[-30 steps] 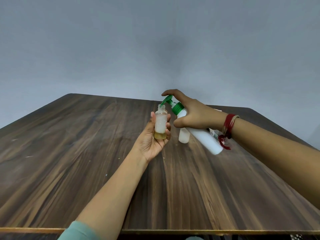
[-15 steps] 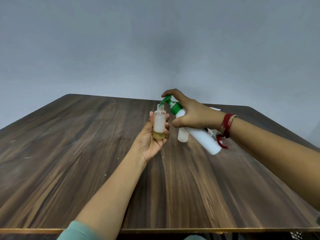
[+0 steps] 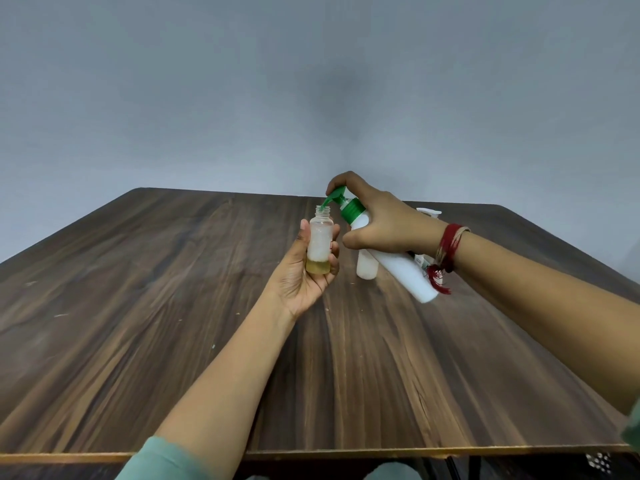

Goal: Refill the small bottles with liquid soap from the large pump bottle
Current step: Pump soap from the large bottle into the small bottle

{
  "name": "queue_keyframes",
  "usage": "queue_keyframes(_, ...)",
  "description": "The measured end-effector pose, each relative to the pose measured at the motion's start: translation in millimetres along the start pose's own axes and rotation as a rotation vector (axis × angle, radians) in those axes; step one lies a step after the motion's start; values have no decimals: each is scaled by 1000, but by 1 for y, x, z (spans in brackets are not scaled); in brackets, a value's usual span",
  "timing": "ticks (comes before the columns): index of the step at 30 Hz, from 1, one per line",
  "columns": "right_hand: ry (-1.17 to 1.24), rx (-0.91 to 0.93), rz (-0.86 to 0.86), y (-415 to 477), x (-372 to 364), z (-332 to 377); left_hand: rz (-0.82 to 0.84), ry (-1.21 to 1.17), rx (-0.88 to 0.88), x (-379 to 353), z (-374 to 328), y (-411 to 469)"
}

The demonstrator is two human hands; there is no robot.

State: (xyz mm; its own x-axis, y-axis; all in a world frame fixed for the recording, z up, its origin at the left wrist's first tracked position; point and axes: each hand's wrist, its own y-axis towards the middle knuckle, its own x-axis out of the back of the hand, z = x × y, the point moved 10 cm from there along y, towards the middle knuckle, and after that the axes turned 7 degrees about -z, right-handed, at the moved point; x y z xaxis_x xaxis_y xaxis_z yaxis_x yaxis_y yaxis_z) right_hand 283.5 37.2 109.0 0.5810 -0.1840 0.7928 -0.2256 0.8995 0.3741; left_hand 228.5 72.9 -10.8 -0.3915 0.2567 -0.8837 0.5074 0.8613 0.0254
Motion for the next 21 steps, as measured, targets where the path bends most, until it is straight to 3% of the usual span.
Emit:
queue_keyframes(16,166,53,-101,-1,-8,-4,-70,106,-82,9,-10,5)
queue_keyframes(21,202,64,-105,3,-12,-4,17,88,-69,7,-11,10)
